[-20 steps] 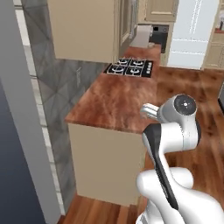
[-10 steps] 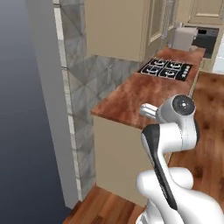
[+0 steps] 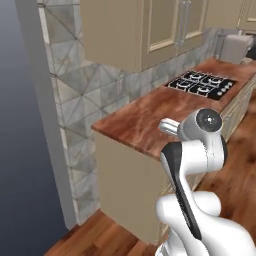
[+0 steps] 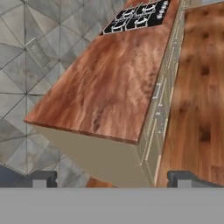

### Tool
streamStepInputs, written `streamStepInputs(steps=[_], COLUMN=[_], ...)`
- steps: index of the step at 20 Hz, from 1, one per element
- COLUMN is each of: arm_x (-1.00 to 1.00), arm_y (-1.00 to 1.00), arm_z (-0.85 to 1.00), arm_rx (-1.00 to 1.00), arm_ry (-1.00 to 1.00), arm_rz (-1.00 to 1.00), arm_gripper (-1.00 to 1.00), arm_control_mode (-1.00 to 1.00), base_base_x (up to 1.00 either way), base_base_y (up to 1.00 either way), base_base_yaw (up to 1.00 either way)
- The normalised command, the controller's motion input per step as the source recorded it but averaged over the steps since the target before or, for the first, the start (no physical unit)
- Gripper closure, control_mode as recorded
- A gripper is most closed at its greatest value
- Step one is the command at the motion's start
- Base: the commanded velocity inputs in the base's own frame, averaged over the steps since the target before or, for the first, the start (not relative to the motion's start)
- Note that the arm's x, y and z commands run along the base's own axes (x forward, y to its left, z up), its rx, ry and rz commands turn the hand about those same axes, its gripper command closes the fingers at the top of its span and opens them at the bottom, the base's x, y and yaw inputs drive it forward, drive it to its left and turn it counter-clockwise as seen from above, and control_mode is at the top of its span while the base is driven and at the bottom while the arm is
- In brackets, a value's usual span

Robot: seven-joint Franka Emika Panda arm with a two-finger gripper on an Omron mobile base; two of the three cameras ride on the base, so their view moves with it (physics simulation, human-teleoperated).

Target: Pick the avocado and bread from the counter and place them on the plate. Then pick the jam from the cabinet and place it next to the plate. Lastly close the cabinet door.

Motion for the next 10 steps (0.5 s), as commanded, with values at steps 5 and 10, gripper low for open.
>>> streamStepInputs(steps=[5, 10], arm_x=[0.00, 0.00], arm_y=[0.00, 0.00], arm_z=[0.00, 0.00], arm_rx=[0.00, 0.00], arm_ry=[0.00, 0.00], arm_rz=[0.00, 0.00], arm_gripper=[-1.00, -1.00], arm_control_mode=[1.00, 1.00], base_base_x=[0.00, 0.07], base_base_y=[-1.00, -1.00], base_base_yaw=[0.25, 0.19])
